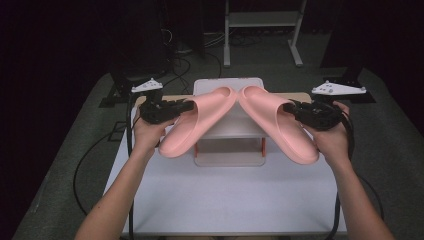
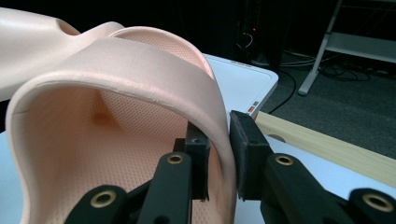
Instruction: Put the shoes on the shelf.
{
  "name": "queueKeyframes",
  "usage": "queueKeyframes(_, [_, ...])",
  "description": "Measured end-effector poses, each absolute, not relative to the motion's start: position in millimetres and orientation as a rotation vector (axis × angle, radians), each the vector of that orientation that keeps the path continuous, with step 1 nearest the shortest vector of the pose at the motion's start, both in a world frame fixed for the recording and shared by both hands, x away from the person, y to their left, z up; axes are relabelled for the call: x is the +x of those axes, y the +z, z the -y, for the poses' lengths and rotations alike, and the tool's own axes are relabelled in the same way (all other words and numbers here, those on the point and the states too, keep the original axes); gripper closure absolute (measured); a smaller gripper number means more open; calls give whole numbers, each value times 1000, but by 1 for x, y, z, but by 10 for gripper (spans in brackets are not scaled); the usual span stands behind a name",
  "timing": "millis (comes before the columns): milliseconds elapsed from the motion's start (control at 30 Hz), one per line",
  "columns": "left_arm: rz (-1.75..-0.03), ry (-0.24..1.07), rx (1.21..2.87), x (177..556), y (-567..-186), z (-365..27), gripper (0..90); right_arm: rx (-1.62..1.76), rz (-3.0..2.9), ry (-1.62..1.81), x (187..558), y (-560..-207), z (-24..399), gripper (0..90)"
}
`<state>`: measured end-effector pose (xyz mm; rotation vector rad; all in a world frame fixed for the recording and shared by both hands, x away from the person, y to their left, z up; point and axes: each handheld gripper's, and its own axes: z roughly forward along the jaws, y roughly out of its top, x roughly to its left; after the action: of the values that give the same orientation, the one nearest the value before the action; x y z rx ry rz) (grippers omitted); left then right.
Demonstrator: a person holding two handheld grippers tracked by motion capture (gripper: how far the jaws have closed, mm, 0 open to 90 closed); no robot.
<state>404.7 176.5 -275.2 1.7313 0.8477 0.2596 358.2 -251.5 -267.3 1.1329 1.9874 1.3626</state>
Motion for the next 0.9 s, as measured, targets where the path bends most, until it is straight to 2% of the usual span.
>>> queueKeyframes(900, [-917, 276, 1741, 435, -272, -165, 720, 1217, -1969, 1309, 392, -266, 244, 774])
